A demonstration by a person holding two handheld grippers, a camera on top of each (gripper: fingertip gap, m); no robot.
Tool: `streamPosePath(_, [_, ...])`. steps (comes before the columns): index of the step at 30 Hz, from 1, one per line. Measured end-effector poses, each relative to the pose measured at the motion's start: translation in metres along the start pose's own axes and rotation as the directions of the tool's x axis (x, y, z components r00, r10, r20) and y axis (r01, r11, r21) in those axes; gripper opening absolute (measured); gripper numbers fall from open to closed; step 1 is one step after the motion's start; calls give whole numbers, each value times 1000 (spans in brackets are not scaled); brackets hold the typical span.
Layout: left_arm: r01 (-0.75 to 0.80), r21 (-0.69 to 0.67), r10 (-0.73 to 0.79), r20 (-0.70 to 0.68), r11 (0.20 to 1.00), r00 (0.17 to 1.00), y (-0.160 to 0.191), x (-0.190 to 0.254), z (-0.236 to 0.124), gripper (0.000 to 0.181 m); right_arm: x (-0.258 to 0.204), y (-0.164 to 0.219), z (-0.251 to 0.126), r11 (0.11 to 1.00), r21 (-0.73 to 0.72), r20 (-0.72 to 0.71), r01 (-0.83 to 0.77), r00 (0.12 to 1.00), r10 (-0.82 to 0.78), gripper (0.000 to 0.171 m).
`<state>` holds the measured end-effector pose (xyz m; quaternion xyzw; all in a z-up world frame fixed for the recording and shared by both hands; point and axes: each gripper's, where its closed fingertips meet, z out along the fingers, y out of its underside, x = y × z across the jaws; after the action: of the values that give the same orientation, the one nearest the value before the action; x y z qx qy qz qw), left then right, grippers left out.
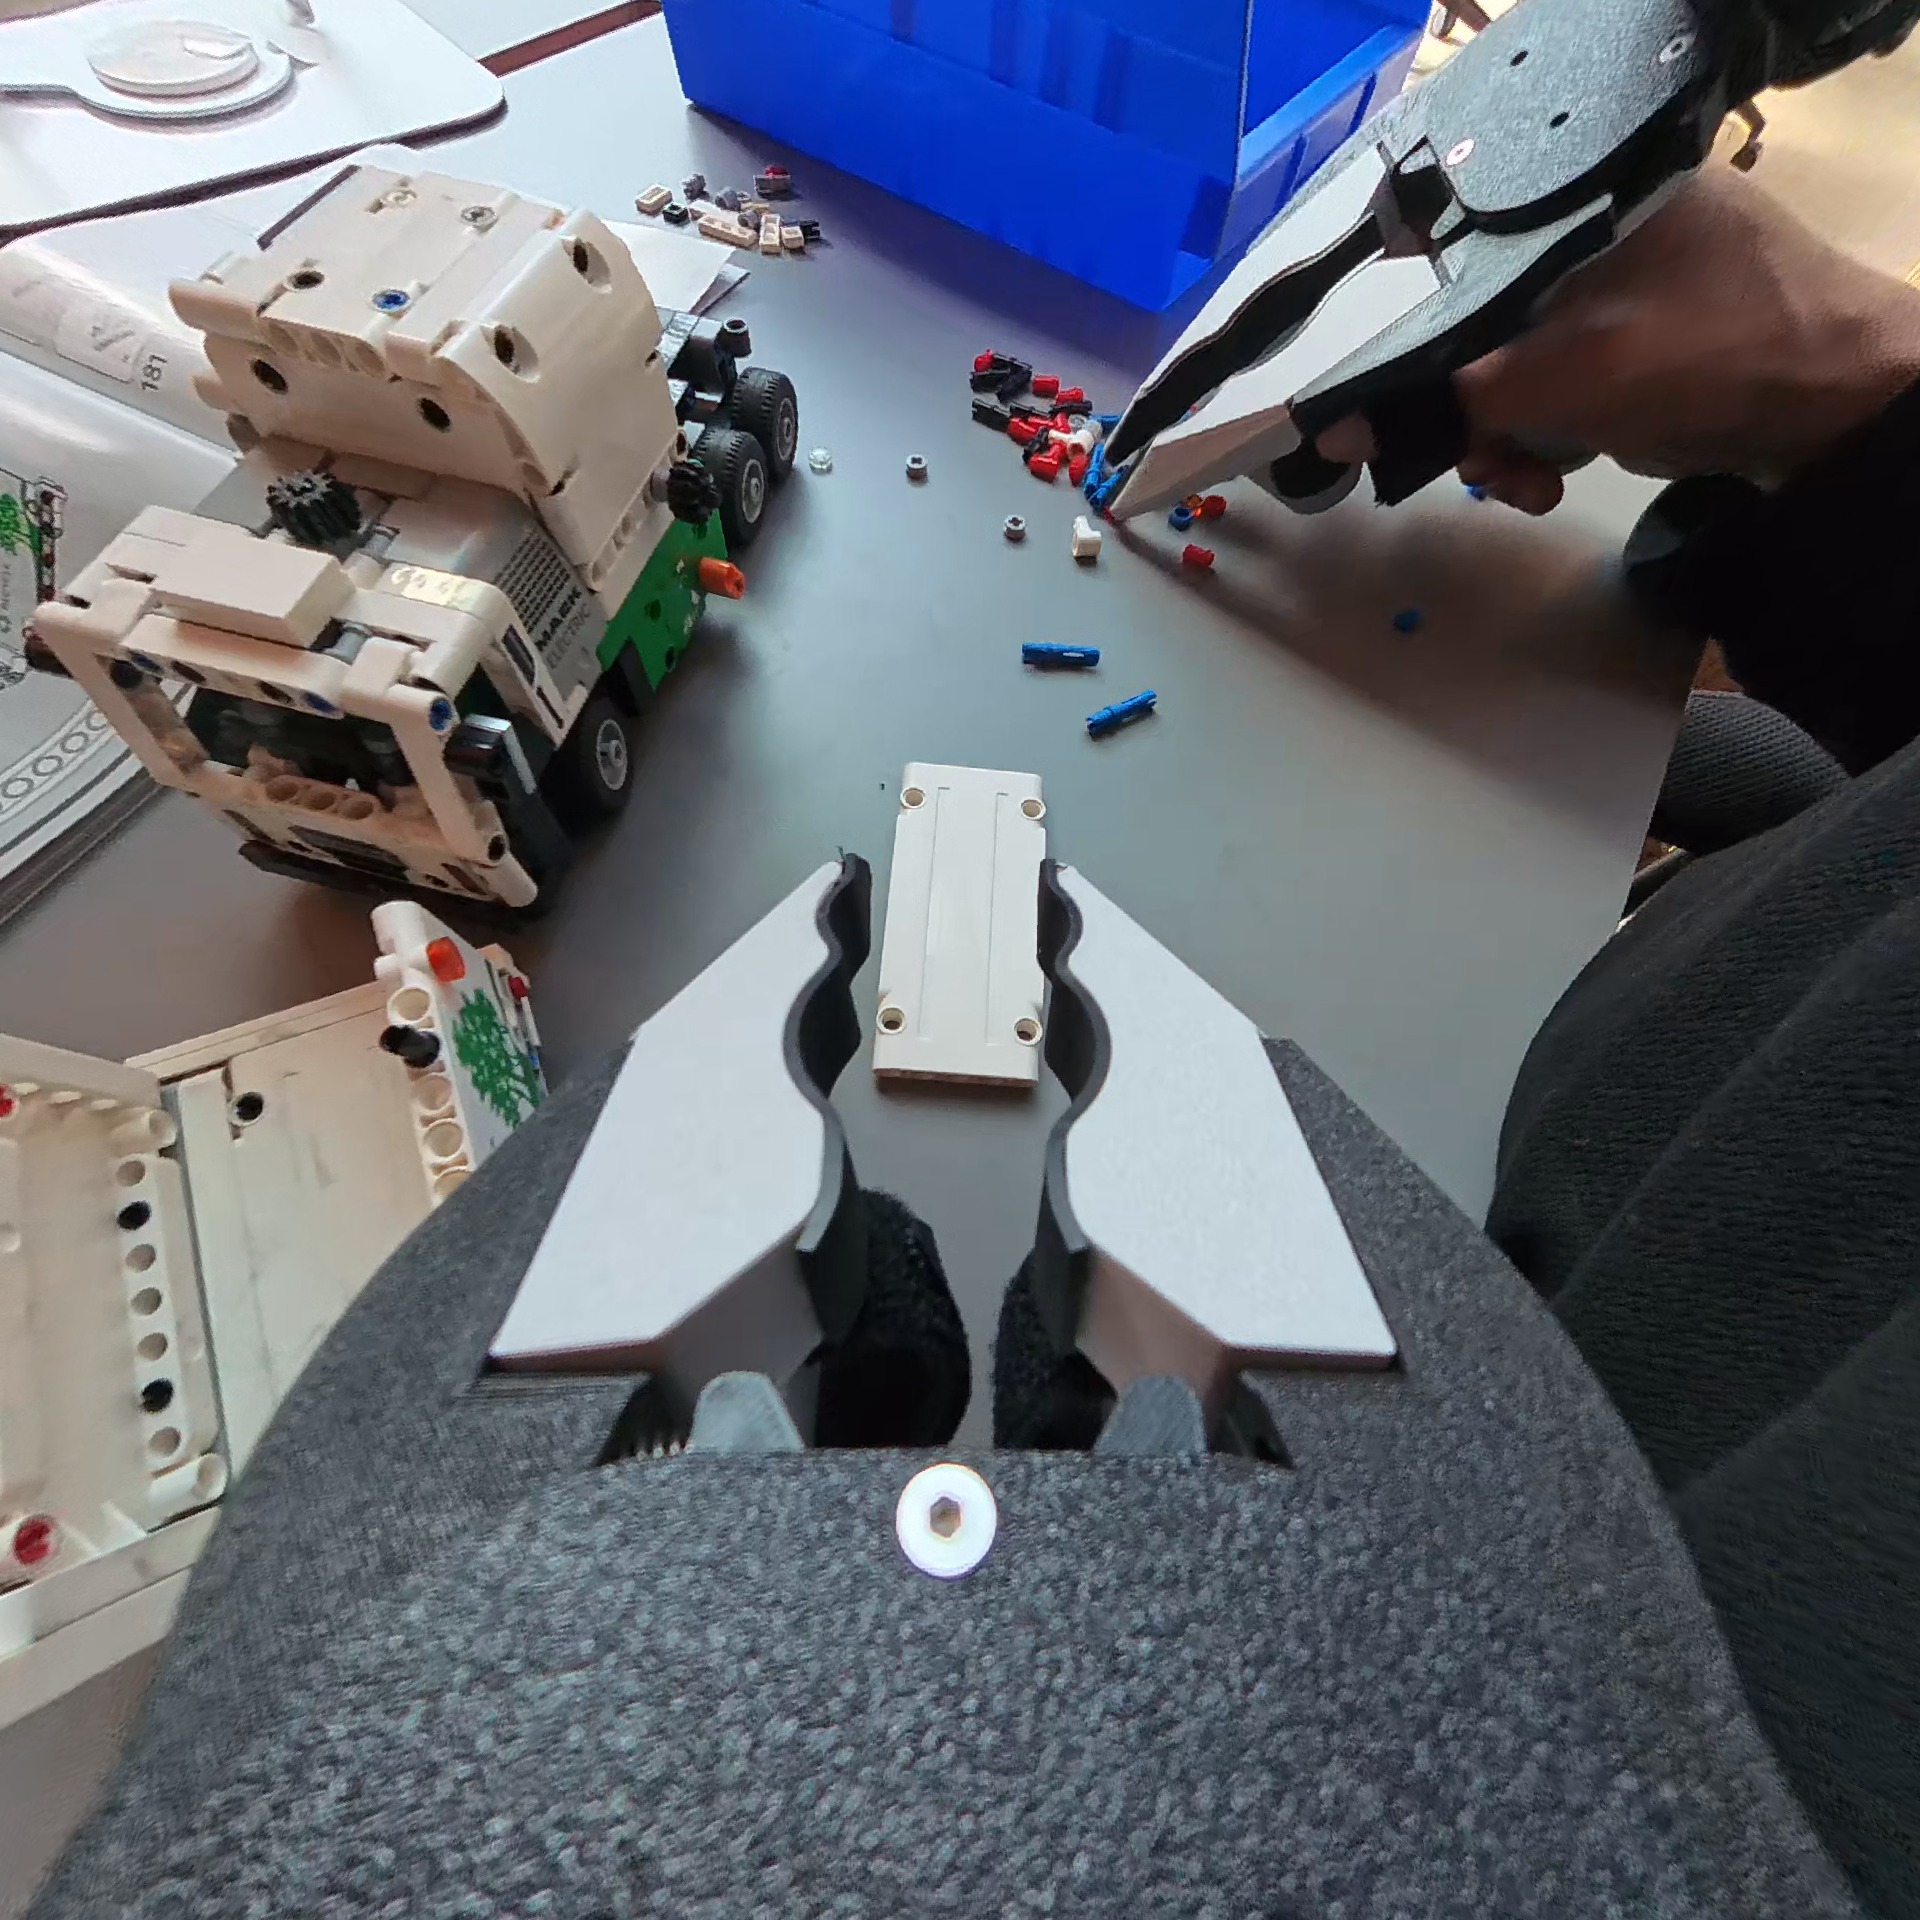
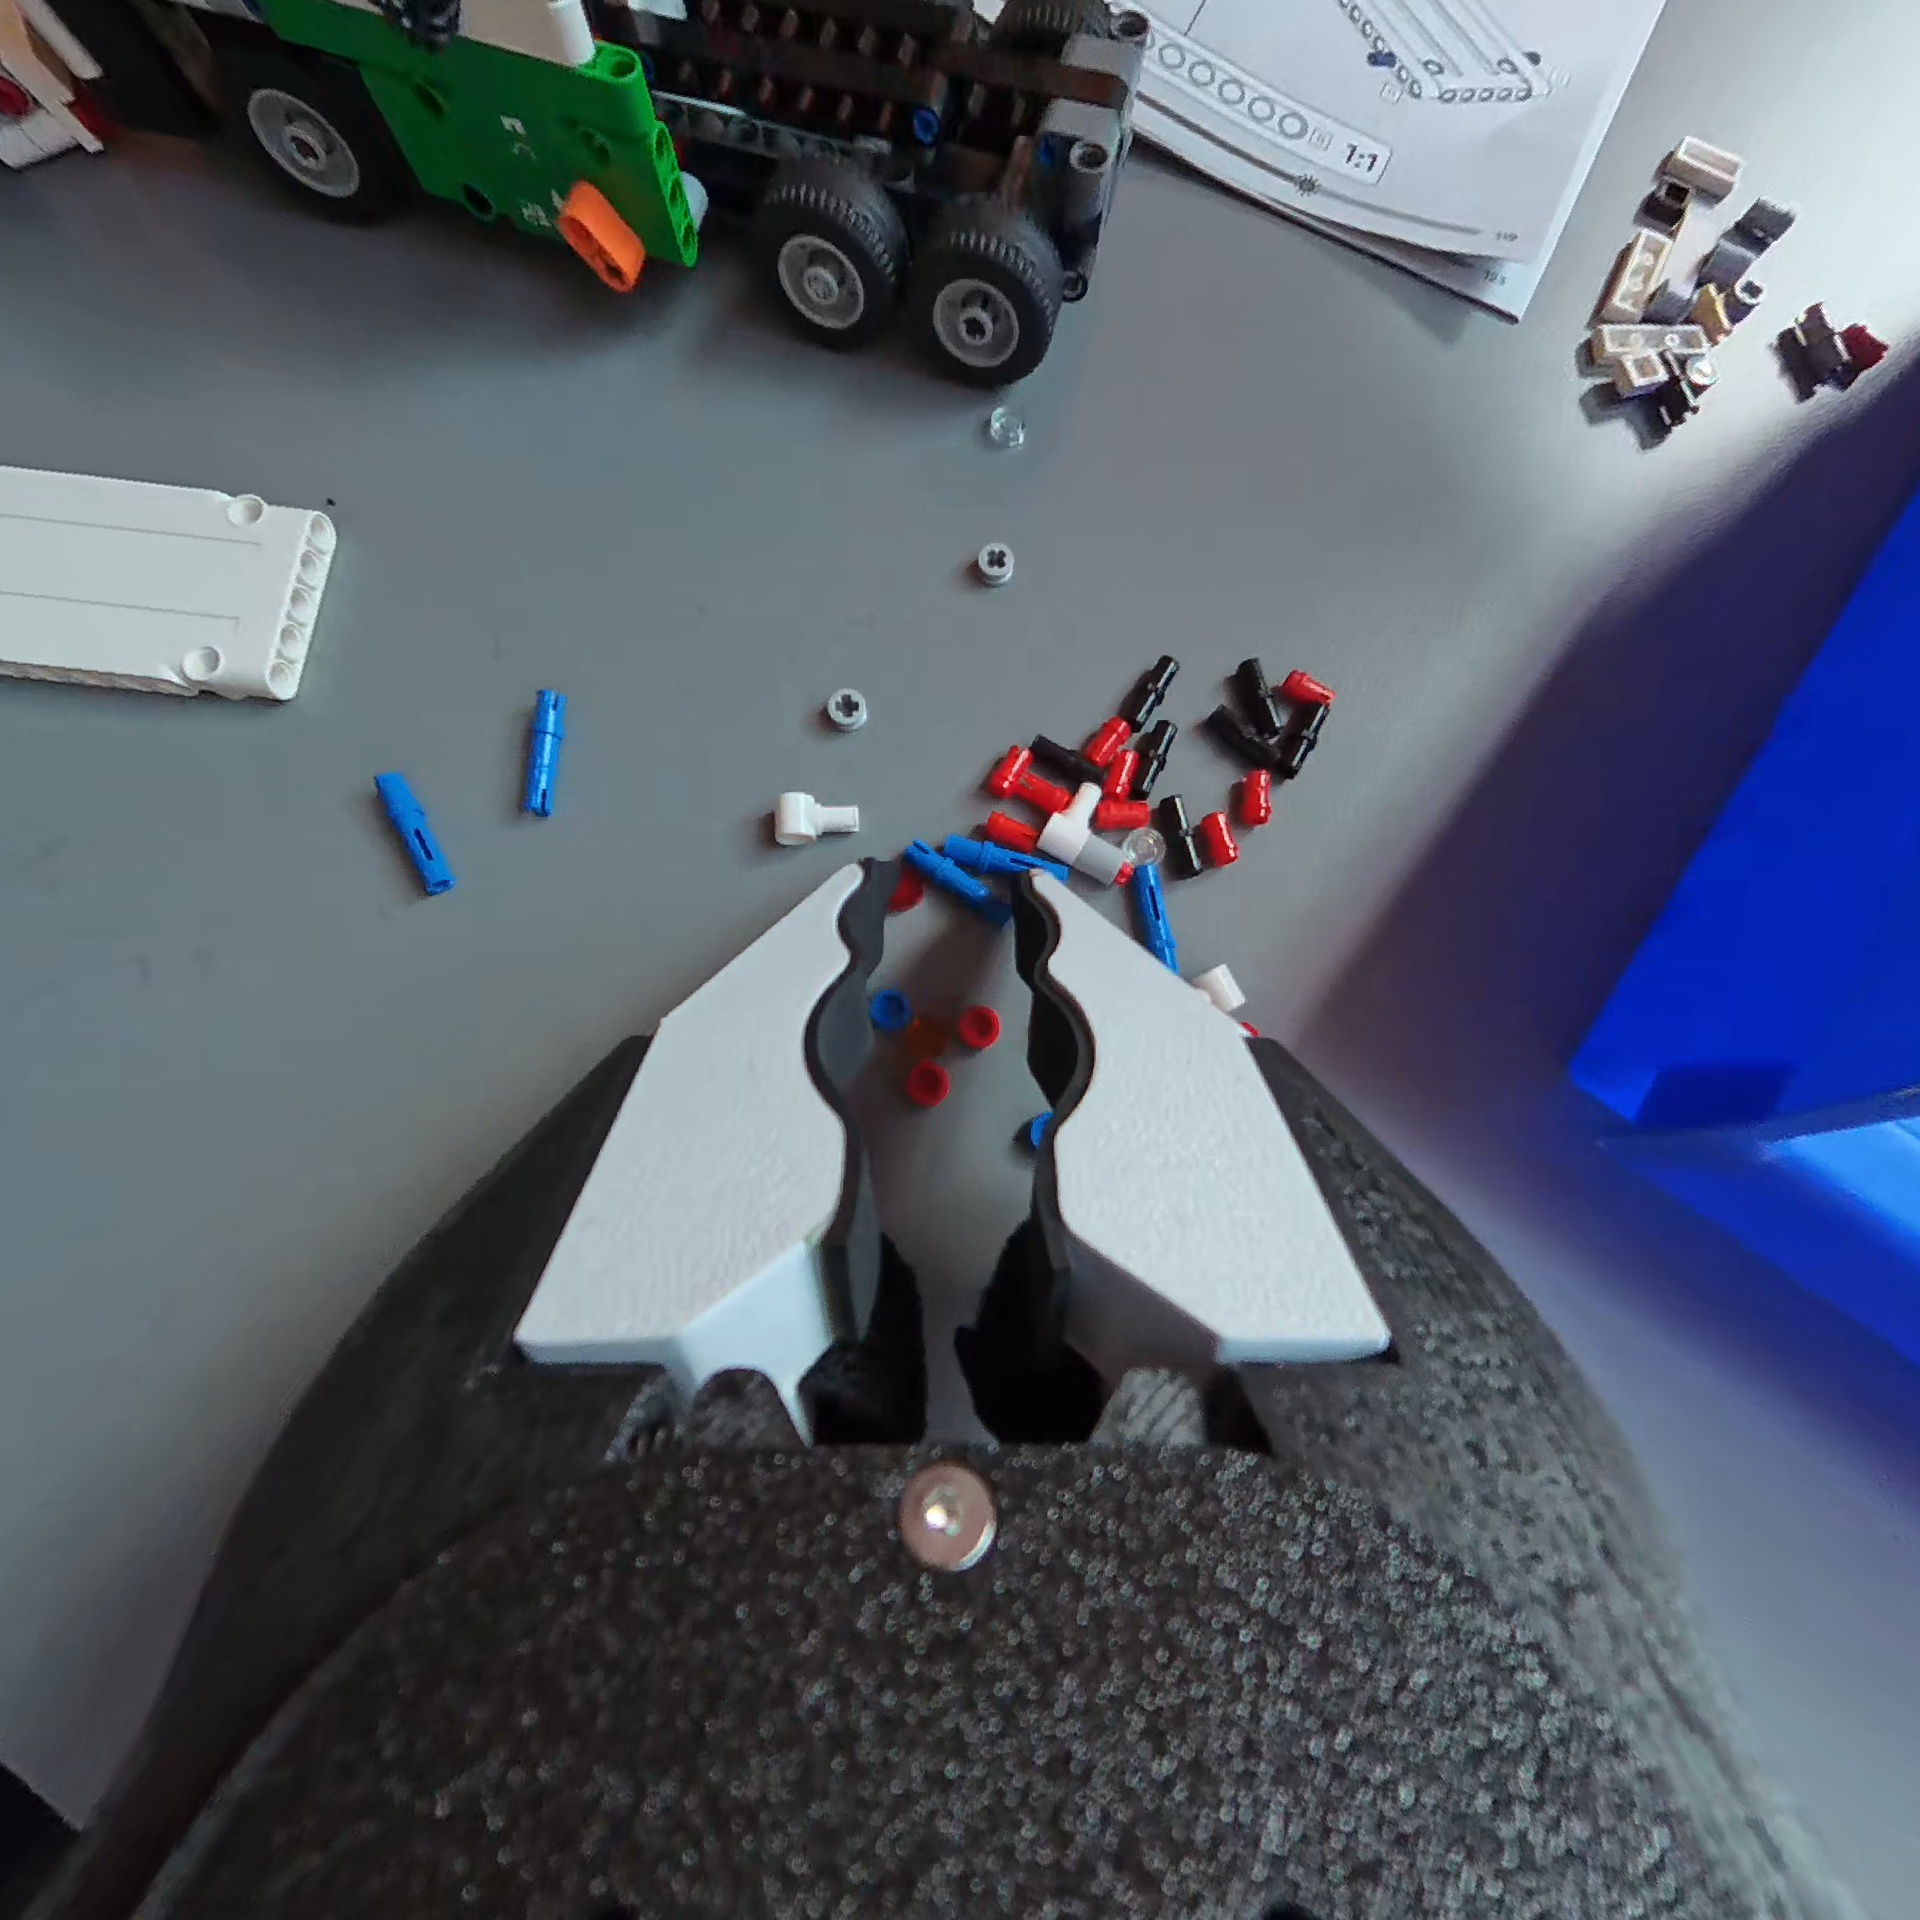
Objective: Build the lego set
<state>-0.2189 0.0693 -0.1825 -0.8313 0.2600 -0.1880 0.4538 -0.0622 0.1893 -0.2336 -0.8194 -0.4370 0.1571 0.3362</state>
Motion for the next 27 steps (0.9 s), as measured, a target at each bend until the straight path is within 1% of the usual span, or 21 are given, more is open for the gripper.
streamPosePath(1, [0, -2, 0, -1, 1000, 1000, 0, 0, 0, 29, -1, 0, 1, 1000, -6, 1, -4, 1000, 4, 24])
streamPosePath(3, [-3, -2, 3, -3, 1000, 1000, 0, 0, 0, 29, -3, 0, 3, 1000, -15, -7, 4, 1000, -4, 22])
streamPosePath(5, [-6, -3, 6, -5, 1000, 1000, 0, 1, 0, 29, -5, 1, 2, 1000, -22, -10, 18, 1000, -19, 13])
streamPosePath(9, [-8, -5, 8, -1, 1000, 1000, 1, 0, 0, 29, -4, 2, 0, 998, -33, -25, 52, 998, -53, 9])
streamPosePath(14, [-10, -2, 10, -2, 1000, 1000, 1, 1, 0, 29, -5, 2, -2, 999, -15, -11, 35, 999, -35, 3])
streamPosePath(20, [-7, 0, 7, 2, 1000, 1000, 1, 1, -1, 29, -4, 4, -3, 1000, -16, -1, 13, 1000, -13, 2])
streamPosePath(22, [-9, 1, 9, 5, 1000, 1000, 1, 0, -2, 29, -4, -3, -7, 1000, 13, -15, 21, 1000, -21, 2])
streamPosePath(23, [-9, 1, 9, 7, 1000, 1000, 1, 0, -2, 29, -9, -12, -12, 998, 54, 6, 20, 1000, -20, 2])
streamPosePath(25, [-9, 0, 9, 10, 1000, 1000, 1, -1, -2, 29, -40, -37, -23, 985, 170, 138, 43, 988, -67, 1])
streamPosePath(26, [-9, -3, 9, 11, 1000, 1000, 1, -1, -2, 29, -60, -45, -26, 978, 199, 208, 66, 972, -108, 1])
streamPosePath(27, [-10, -5, 10, 13, 1000, 1000, 2, -2, -2, 29, -75, -46, -23, 979, 181, 244, 92, 960, -135, 2])
